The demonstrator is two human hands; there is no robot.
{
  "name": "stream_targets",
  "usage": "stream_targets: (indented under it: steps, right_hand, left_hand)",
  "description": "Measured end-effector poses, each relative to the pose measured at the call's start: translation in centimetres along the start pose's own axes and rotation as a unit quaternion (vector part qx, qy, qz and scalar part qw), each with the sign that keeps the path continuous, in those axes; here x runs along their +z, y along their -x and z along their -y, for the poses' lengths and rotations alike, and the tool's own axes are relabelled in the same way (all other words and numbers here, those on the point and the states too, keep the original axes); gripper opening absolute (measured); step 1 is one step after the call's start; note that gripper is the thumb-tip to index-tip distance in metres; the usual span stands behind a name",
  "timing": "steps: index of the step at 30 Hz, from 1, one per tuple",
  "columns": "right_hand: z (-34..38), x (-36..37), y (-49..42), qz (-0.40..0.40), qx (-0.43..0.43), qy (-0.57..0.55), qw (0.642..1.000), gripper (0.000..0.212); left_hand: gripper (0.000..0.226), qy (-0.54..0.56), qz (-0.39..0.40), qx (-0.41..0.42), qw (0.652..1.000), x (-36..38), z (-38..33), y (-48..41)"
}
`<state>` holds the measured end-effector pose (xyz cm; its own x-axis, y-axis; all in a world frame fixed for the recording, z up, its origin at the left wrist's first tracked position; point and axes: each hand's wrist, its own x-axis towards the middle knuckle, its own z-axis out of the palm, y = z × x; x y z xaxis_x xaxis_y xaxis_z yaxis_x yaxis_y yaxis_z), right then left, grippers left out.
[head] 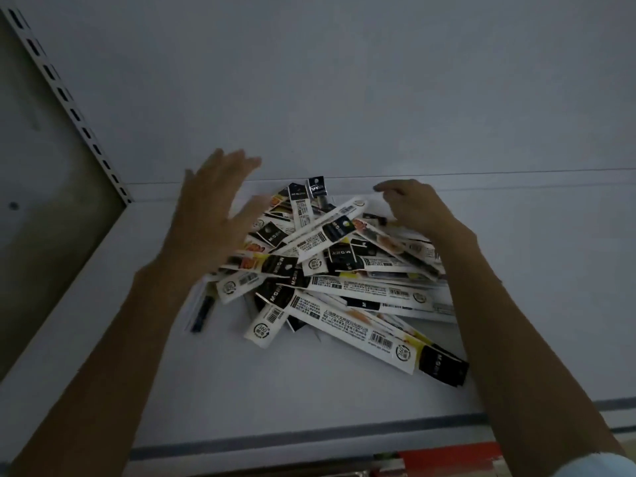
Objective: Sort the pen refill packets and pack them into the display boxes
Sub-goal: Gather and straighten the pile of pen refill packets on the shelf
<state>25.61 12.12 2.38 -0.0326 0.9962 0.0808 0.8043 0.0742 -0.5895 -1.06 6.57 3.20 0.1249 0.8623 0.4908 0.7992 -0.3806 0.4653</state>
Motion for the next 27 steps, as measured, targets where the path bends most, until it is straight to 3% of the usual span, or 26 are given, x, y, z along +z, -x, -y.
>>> stream_targets:
  steps: [2, 4, 6, 10, 14, 17, 19, 21, 23, 25, 27]
  right_hand:
    - [-1.9, -1.5, 0.8, -0.038, 0.072, 0.036, 0.996, 0.042]
    - [-4.3, -2.5, 2.2, -0.023, 0.183, 0.145, 0.972, 0.058]
    - [-5.3, -2.2, 3.3, 0.023, 0.237, 0.189, 0.953, 0.066]
    - [-3.4, 0.2, 2.7, 0.024, 0.143, 0.153, 0.978, 0.060]
    - [-2.2, 1.1, 1.9, 0.029, 0.050, 0.111, 0.992, 0.056]
    - [-1.8, 0.2, 2.7, 0.019, 0.018, 0.098, 0.995, 0.083]
    - [-1.2, -0.3, 3.9, 0.017, -0.019, 0.055, 0.998, 0.086]
    - [0.0, -0.3, 4.7, 0.008, -0.061, 0.018, 0.998, 0.083]
    - [1.5, 0.6, 4.3, 0.011, -0.107, 0.007, 0.994, 0.074]
    - [3.1, 1.9, 3.4, 0.055, -0.152, 0.015, 0.987, 0.061]
    - [3.9, 3.1, 2.6, 0.126, -0.184, 0.038, 0.974, 0.048]
  left_hand:
    - [0.060, -0.009, 0.006, -0.127, 0.992, -1.6, 4.0, -0.4]
    - [0.063, -0.073, 0.118, -0.228, 0.964, -2.2, 7.3, 0.7]
    - [0.071, -0.152, 0.228, -0.267, 0.924, -1.3, 8.0, 2.2]
    - [0.068, -0.038, 0.128, -0.286, 0.949, 0.4, 3.9, 2.3]
    - [0.063, -0.085, 0.067, -0.279, 0.954, 1.7, 0.6, 2.5]
    - [0.075, -0.144, 0.035, -0.235, 0.961, 0.4, -0.9, 3.3]
    - [0.095, -0.114, 0.081, -0.136, 0.981, -1.1, -2.0, 3.8]
    - [0.120, -0.081, 0.195, -0.001, 0.977, -1.6, -4.0, 4.5]
    - [0.129, -0.123, 0.301, 0.103, 0.940, -0.3, -6.1, 5.8]
    - [0.131, -0.164, 0.332, 0.143, 0.918, 1.7, -7.3, 6.9]
    - [0.130, -0.174, 0.320, 0.117, 0.924, 3.1, -7.1, 7.1]
